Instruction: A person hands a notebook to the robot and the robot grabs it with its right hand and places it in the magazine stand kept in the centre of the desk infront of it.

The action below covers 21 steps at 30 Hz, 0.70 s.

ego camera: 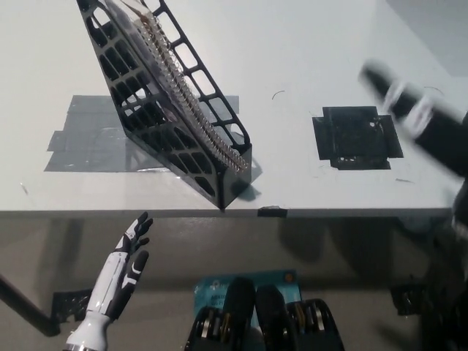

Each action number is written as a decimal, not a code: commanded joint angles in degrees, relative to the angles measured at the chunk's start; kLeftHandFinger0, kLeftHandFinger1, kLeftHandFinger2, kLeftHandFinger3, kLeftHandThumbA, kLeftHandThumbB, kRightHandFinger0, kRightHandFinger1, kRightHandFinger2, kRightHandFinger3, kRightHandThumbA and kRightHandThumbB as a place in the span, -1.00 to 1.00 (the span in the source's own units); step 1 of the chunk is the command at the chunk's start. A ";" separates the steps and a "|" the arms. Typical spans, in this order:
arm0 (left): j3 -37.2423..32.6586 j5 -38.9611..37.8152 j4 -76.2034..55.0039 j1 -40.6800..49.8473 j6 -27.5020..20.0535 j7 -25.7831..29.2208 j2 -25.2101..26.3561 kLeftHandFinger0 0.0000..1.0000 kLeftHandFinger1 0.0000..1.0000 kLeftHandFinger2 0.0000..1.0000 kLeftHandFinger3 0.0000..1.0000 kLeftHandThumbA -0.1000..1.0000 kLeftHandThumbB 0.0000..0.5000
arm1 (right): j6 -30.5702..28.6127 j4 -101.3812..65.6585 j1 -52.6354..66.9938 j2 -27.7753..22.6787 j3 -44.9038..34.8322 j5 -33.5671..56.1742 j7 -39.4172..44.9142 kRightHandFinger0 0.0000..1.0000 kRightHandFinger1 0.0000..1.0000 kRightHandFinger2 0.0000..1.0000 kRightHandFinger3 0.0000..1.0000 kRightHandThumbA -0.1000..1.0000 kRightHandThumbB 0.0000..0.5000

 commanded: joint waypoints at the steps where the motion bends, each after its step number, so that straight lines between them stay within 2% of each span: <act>1: -0.50 0.15 -0.97 1.09 -2.09 0.93 0.50 0.92 1.00 1.00 1.00 1.00 1.00 | -2.67 2.18 11.32 -1.97 2.70 3.04 5.41 1.00 1.00 1.00 1.00 1.00 0.68; 2: -0.58 0.21 -1.03 1.35 -2.09 1.09 0.48 0.92 1.00 1.00 1.00 1.00 1.00 | -2.84 2.60 12.69 -2.06 2.92 3.36 5.58 1.00 1.00 1.00 1.00 1.00 0.69; 5: -0.68 0.33 -1.01 1.85 -2.09 1.60 0.42 0.96 1.00 1.00 1.00 1.00 1.00 | -5.04 6.33 18.84 -3.03 3.34 5.51 6.59 1.00 1.00 1.00 1.00 1.00 0.51; 7: -0.43 -0.03 -0.61 2.15 -2.09 1.62 0.37 0.99 1.00 1.00 1.00 1.00 1.00 | -7.73 10.78 22.77 -3.81 3.26 7.03 7.70 1.00 1.00 1.00 1.00 1.00 0.31; 8: -0.39 -0.08 -0.55 2.24 -2.09 1.62 0.38 0.99 1.00 1.00 1.00 1.00 1.00 | -8.19 11.48 23.31 -3.88 3.24 7.24 7.92 1.00 1.00 1.00 1.00 1.00 0.30; 9: -0.32 -0.45 -0.49 2.67 -2.09 1.42 0.37 0.97 1.00 1.00 1.00 1.00 1.00 | -9.56 13.74 25.12 -3.95 3.30 8.14 8.53 1.00 1.00 1.00 1.00 1.00 0.15; 12: -0.59 -0.34 -0.73 4.00 -2.09 1.42 0.45 0.94 1.00 1.00 1.00 1.00 1.00 | -9.38 16.56 28.86 -3.73 3.73 7.51 9.12 1.00 1.00 1.00 1.00 1.00 0.15; 16: -1.03 -0.13 -0.78 4.88 -2.09 1.59 0.10 0.94 1.00 1.00 1.00 1.00 1.00 | -9.28 20.67 30.19 -3.98 4.00 7.25 10.51 1.00 1.00 1.00 1.00 1.00 0.04; 19: -1.27 -0.28 -0.79 5.92 -2.09 1.86 0.07 0.96 1.00 1.00 1.00 1.00 1.00 | -9.25 23.12 30.71 -4.00 4.45 6.71 11.47 1.00 1.00 1.00 1.00 1.00 0.09; 21: -1.41 -0.36 -0.83 6.33 -2.09 1.88 0.11 0.97 1.00 1.00 1.00 1.00 1.00 | -9.31 24.41 30.83 -4.08 4.60 6.46 12.02 1.00 1.00 1.00 1.00 1.00 0.06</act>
